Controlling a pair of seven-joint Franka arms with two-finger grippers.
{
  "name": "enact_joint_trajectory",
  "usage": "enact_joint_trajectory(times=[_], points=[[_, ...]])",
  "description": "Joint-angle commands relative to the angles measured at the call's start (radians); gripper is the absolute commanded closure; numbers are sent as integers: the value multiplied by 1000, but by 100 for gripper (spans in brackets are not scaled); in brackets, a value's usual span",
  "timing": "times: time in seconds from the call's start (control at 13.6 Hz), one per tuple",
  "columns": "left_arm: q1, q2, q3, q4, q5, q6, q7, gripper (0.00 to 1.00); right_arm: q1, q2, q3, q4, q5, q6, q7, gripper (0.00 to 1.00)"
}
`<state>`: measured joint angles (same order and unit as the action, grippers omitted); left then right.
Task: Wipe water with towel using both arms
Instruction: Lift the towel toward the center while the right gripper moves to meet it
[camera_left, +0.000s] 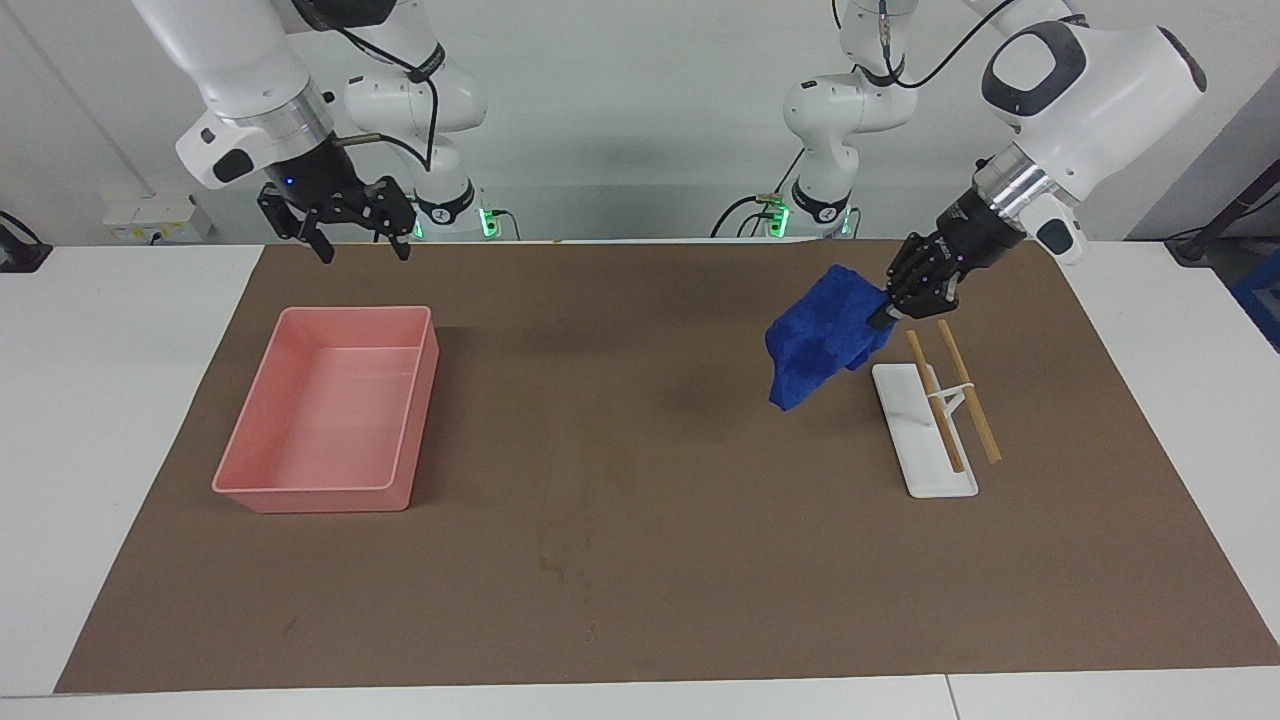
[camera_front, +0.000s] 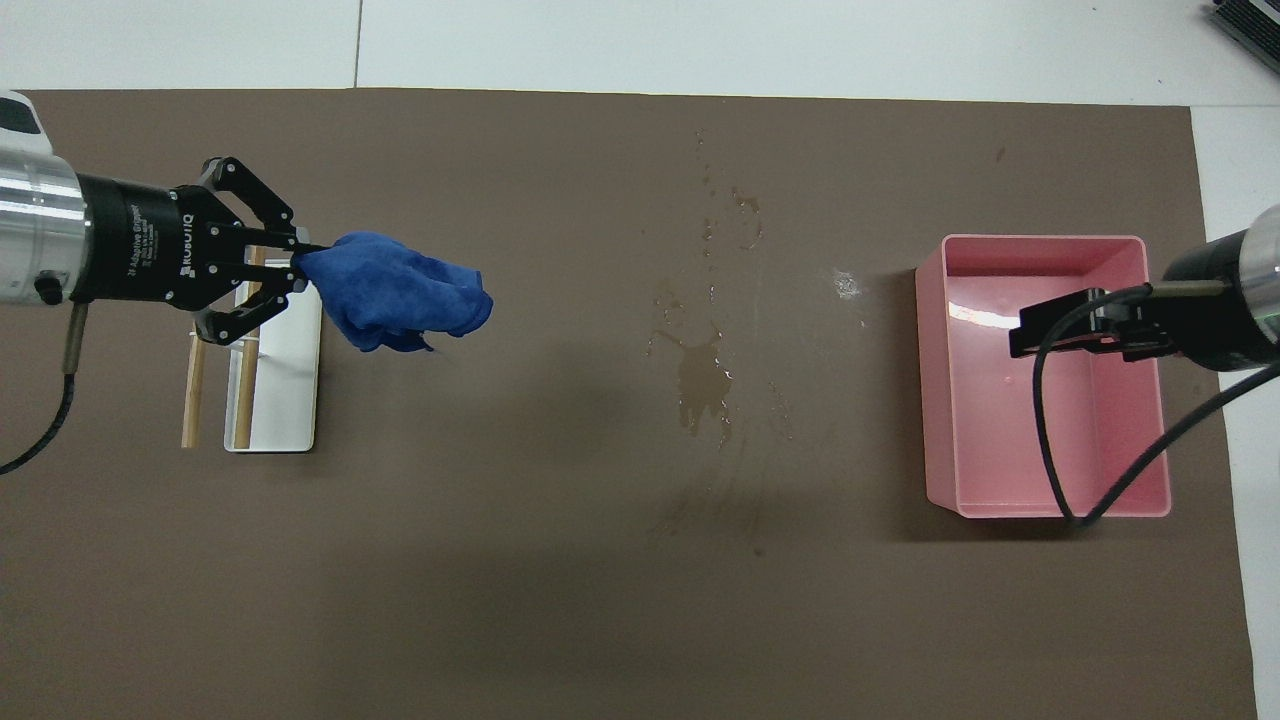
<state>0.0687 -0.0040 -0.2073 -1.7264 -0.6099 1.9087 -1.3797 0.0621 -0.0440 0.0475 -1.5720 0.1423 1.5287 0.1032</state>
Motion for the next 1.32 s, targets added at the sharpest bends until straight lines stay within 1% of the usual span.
enact_joint_trajectory(times=[0.0, 0.15, 0.37, 0.44, 0.59, 0.73, 1.03, 1.17, 1.25], points=[[-4, -8, -44, -7, -79, 102, -184, 100, -7, -20, 44, -16, 109, 7, -95, 0], [-6, -1, -75, -7, -140, 197, -328, 100, 13, -20, 60, -16, 157, 22, -152, 0], [-24, -4, -106, -12, -218, 265, -444, 100, 77, -25, 69, -26, 161, 99, -210, 0], [-50, -5, -106, -15, -225, 301, -468, 100, 99, -25, 69, -36, 161, 131, -255, 0], [-114, -5, -106, -27, -225, 406, -545, 100, 137, -27, 69, -74, 161, 203, -400, 0], [-179, -7, -106, -50, -225, 479, -559, 100, 165, -16, 69, -83, 161, 243, -521, 0], [-214, -10, -106, -56, -217, 463, -559, 100, 223, -14, 69, -88, 163, 251, -678, 0], [-214, -13, -106, -55, -212, 402, -553, 100, 223, -13, 69, -86, 209, 252, -802, 0], [-214, -19, -106, -49, -211, 338, -547, 100, 223, -11, 69, -86, 227, 258, -869, 0]])
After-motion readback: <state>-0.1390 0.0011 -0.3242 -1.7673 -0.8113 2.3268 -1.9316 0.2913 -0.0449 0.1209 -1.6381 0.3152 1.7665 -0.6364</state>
